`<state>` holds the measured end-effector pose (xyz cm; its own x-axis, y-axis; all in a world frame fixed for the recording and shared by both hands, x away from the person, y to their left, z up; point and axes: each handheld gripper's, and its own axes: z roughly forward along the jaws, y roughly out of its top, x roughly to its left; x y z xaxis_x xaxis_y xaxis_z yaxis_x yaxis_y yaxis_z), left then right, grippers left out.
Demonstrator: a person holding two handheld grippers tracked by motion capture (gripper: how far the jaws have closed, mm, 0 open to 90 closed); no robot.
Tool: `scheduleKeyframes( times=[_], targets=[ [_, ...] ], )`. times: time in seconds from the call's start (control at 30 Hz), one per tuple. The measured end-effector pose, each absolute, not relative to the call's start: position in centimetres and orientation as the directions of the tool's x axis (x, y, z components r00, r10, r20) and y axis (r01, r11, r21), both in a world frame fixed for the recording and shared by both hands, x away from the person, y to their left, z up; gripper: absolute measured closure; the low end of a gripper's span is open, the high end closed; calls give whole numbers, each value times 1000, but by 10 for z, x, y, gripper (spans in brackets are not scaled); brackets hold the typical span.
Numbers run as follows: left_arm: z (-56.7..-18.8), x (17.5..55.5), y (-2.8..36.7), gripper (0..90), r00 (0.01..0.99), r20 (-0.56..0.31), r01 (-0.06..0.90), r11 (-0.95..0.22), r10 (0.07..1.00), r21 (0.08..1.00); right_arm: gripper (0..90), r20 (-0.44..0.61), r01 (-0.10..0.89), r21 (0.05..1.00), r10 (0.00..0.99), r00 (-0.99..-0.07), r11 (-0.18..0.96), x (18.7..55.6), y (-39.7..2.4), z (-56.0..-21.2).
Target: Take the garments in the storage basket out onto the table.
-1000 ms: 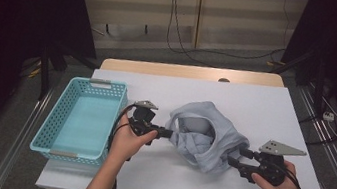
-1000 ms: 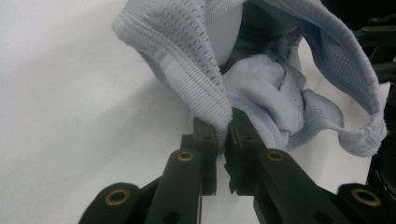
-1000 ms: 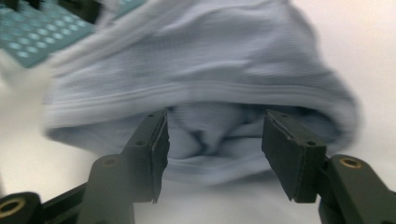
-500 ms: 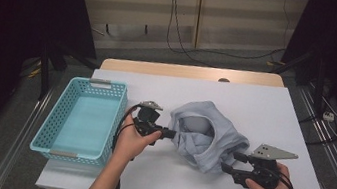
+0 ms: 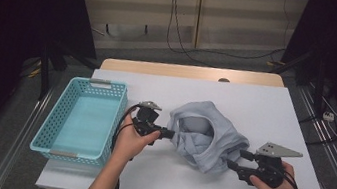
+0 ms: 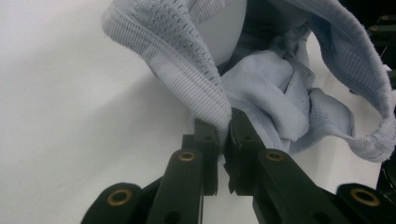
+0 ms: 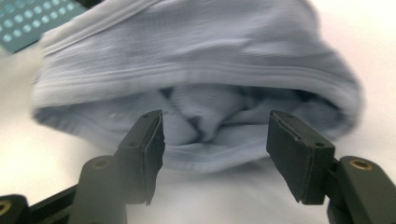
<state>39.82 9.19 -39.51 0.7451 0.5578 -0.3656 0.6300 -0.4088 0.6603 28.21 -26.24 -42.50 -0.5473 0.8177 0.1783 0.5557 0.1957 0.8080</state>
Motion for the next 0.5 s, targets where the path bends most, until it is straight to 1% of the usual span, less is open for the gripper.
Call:
scheduleKeyframes(
  times=[0.17,0.3,0.4,0.43,0.47,0.5],
  targets=[
    [-396,400,95,845,738,-362,636,-407,570,656,365,159,560,813,866,-474,157,288,-277,-427],
    [-397,402,95,844,736,-356,637,-411,575,653,317,162,568,812,884,-439,134,297,-285,-430],
    [-398,402,95,844,735,-353,636,-409,579,654,297,144,574,806,894,-425,143,305,-286,-434],
    [-398,402,95,844,735,-352,637,-410,580,653,301,139,579,801,895,-423,149,308,-285,-436],
    [-399,402,95,844,732,-352,637,-405,583,655,324,134,585,795,895,-425,159,311,-283,-437],
    [-399,402,95,844,731,-352,639,-406,584,653,378,131,585,794,892,-433,168,313,-282,-438]
  ],
)
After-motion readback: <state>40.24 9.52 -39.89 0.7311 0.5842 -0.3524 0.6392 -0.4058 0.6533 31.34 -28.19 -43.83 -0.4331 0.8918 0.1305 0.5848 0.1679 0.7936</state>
